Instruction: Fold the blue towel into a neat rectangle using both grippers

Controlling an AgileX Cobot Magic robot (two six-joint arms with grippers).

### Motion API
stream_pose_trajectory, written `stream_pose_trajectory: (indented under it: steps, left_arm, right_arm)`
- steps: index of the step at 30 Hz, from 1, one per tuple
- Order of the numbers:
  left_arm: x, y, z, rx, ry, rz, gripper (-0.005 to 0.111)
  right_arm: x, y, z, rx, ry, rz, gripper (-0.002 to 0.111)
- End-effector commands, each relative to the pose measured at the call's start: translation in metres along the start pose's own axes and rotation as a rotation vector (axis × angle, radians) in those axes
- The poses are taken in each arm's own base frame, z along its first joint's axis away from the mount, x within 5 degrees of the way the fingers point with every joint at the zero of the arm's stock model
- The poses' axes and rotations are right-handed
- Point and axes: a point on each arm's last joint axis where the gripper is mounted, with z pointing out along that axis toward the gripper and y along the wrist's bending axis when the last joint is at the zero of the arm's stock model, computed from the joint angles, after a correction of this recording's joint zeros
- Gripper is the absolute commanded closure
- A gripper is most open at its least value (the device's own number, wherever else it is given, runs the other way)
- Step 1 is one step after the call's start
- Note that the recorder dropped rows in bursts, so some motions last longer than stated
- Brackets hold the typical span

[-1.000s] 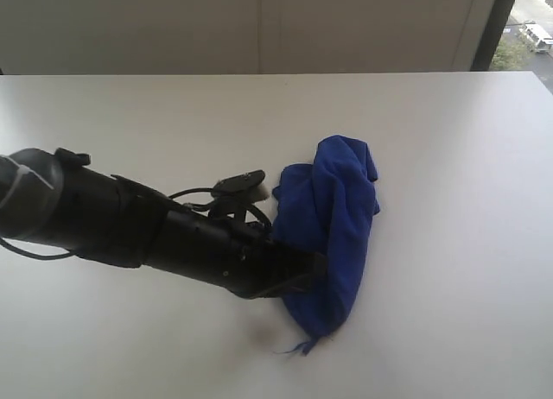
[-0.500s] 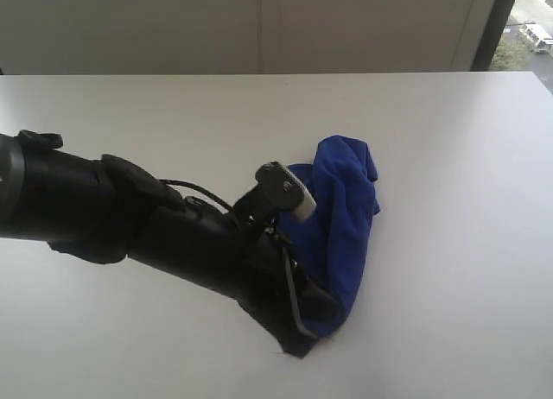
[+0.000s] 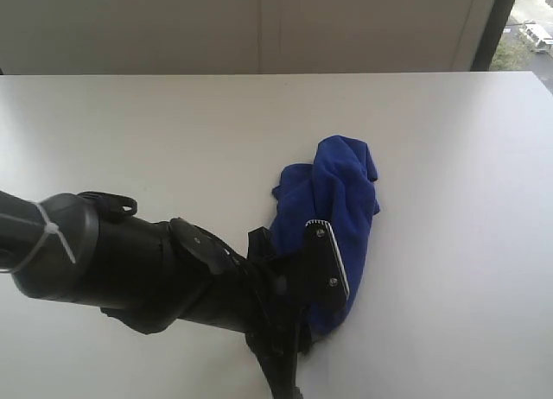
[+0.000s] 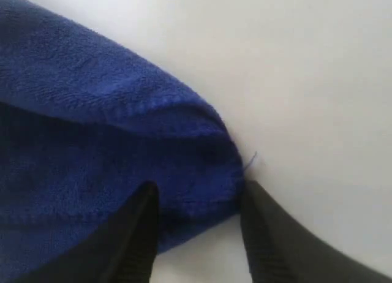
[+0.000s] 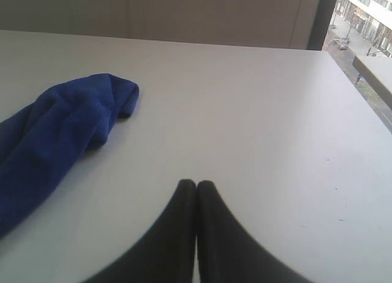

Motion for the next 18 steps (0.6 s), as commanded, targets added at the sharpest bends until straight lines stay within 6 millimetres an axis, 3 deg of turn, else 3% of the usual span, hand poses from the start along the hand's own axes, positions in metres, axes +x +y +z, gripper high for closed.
stream_pose_trajectory:
  steps: [1,12,18]
  left_arm:
    - [-0.001,-0.003,-0.001,0.012,-0.007,-0.002,0.059]
    - [-0.003,-0.003,-0.001,0.021,-0.016,-0.011,0.1]
    - [-0.021,0.002,-0.008,0.02,-0.084,-0.052,0.103]
  right_arm:
    - [0.001,0.0,0.0,-0.001,-0.006,-0.005,0.108]
    - [0.001,0.0,0.0,-0.001,-0.006,-0.005,0.108]
    - [0.001,0.0,0.0,-0.001,-0.006,-0.005,0.108]
